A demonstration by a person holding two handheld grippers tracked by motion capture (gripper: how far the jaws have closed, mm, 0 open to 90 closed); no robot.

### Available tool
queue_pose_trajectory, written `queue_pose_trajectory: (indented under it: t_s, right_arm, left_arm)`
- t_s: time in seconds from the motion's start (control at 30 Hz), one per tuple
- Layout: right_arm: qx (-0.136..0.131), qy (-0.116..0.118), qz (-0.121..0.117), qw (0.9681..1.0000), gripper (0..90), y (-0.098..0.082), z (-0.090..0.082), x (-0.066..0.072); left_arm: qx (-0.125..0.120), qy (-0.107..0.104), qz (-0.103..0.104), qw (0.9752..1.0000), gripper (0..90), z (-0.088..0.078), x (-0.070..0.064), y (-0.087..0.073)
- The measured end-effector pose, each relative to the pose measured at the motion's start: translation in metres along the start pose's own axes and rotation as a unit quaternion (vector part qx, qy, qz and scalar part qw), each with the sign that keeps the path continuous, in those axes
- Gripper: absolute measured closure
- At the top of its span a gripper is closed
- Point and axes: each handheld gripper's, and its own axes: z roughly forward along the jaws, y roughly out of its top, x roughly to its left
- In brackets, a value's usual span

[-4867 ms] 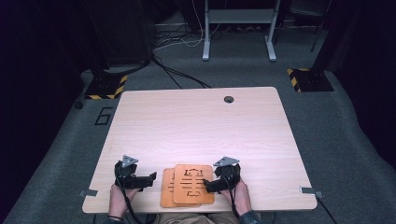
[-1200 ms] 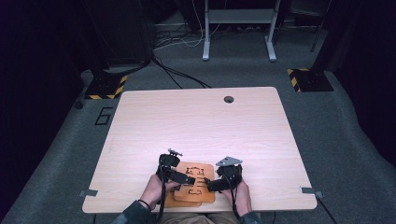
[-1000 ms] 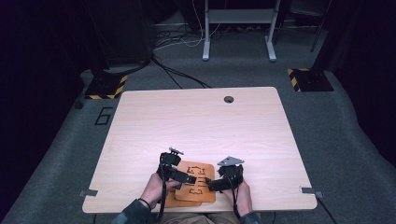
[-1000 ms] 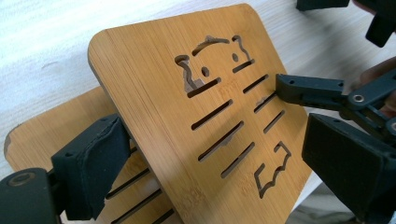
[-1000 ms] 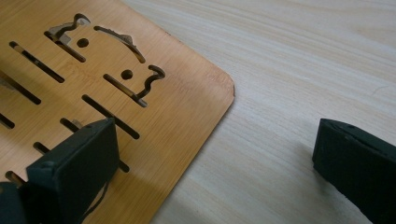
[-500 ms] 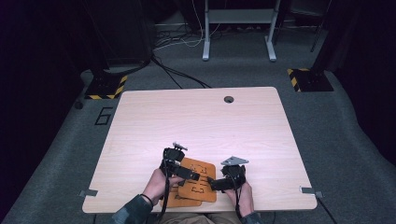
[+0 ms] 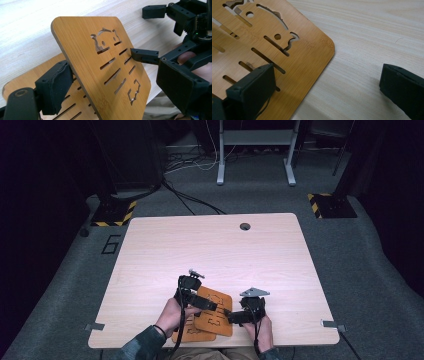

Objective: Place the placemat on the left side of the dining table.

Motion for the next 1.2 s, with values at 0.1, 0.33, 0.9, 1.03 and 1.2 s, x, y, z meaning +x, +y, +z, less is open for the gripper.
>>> queue_pose_trajectory:
  t_s: [0.1,0.33,0.9,1.03,1.2]
  right_arm:
    - [-0.001,0.002,0.002,1.0000,0.0,0.000,-0.001,-0.001]
    - [0.000,-0.002,0.004,1.0000,0.0,-0.001,-0.002,-0.003]
    - [-0.005,-0.003,0.014,0.9999,0.0,-0.002,-0.004,-0.007]
    - [-0.007,-0.002,0.017,0.9998,0.0,-0.002,-0.004,-0.008]
    - [-0.007,-0.001,0.018,0.9998,0.0,-0.002,-0.005,-0.008]
  left_arm:
    - [-0.001,-0.003,0.002,1.0000,14.7,-0.002,-0.002,0.002]
    - [-0.005,-0.010,0.002,0.9999,16.8,-0.004,-0.007,0.004]
    - [-0.013,-0.014,0.016,0.9997,27.8,-0.008,-0.026,0.014]
    - [-0.018,-0.012,0.021,0.9996,38.1,-0.007,-0.026,0.014]
    - [-0.020,-0.008,0.022,0.9995,41.6,-0.006,-0.029,0.016]
